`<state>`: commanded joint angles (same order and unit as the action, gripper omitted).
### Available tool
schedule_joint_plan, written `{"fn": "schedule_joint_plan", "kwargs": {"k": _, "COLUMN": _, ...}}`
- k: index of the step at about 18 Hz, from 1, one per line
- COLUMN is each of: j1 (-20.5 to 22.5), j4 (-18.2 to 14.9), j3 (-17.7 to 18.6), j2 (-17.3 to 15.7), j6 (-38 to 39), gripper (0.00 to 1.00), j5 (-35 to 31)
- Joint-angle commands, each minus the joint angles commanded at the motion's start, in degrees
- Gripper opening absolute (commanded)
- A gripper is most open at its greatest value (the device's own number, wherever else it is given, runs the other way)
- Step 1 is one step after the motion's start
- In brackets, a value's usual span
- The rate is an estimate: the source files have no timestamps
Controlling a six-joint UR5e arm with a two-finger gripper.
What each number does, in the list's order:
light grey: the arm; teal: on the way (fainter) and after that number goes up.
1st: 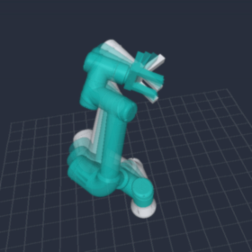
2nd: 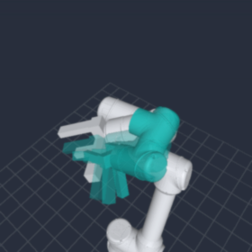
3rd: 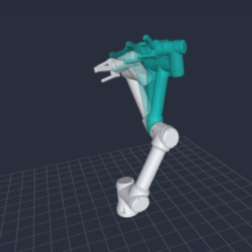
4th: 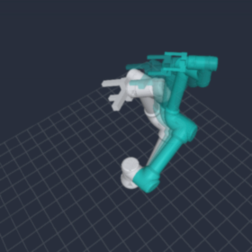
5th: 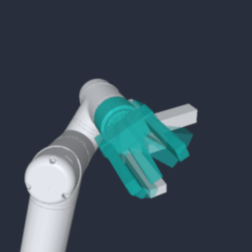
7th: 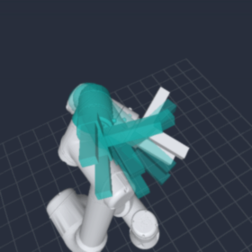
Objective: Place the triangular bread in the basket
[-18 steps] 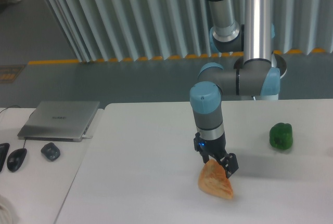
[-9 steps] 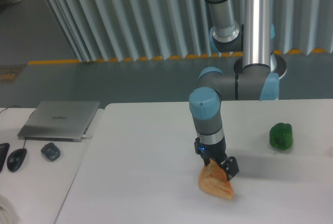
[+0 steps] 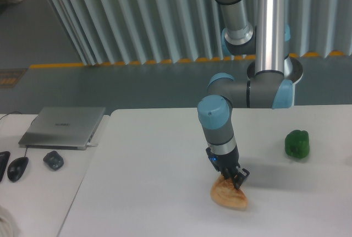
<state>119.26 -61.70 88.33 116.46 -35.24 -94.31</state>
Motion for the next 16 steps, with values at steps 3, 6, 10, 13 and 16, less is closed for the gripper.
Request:
{"fn": "schedule_joint_plan", "kwargs": {"k": 3, "j1": 3.59, "j4": -4.03, "j3": -0.44, "j2": -3.69, "j6": -0.35, "gripper": 0.07, "j5": 4.21}}
{"fn": "schedule_joint_plan", "kwargs": {"k": 6, "j1": 5.18, "j4": -5.01, "j3": -1.66, "j2": -4.75, "j6": -5.61, "gripper": 0.07, "j5": 3.7}}
{"fn": "schedule_joint_plan", "kwargs": {"k": 10, "j1": 10.8, "j4": -8.08, "j3": -3.78, "j2": -6.86, "j6": -15.79, "gripper": 0.07, "j5": 3.61}}
{"fn": "schedule_joint_plan", "kwargs": {"k": 13, "j1": 15.2, "j4": -9.67, "j3": -3.61, "j2": -7.57, "j6": -26.16, "gripper": 0.07, "j5": 3.69}}
{"fn": "schedule_joint_plan", "kwargs": {"k": 16, "j1": 19.59, "j4": -9.76, "j3": -3.78, "j2": -7.74, "j6": -33.2, "gripper": 0.08, "j5": 3.17}}
